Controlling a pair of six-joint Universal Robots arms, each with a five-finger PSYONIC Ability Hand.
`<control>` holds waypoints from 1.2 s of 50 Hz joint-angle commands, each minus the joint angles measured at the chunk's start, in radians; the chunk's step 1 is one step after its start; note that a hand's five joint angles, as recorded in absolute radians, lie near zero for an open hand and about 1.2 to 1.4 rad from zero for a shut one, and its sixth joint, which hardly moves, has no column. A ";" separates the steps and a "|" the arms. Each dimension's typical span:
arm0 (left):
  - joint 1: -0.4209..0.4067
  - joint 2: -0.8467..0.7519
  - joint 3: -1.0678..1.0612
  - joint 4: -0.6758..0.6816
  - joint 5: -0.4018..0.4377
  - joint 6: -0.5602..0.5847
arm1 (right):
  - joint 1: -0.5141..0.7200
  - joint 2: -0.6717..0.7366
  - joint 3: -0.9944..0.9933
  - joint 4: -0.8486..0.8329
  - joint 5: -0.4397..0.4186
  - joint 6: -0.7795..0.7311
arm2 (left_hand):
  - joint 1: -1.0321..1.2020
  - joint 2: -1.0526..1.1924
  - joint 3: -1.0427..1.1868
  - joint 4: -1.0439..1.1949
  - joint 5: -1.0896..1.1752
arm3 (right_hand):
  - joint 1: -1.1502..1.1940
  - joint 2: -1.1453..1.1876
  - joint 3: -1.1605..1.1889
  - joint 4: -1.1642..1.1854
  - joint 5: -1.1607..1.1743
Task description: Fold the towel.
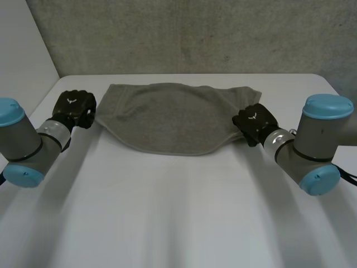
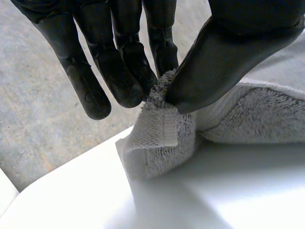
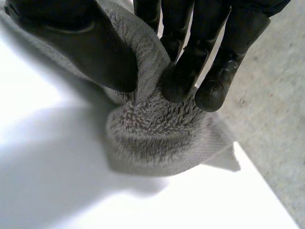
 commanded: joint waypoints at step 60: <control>0.007 -0.275 0.608 -0.171 -0.041 -0.171 | -0.046 0.190 -0.623 0.361 0.073 -0.051 | 0.124 0.069 0.062 0.036 0.096 | 0.070 0.067 0.100 0.062 0.036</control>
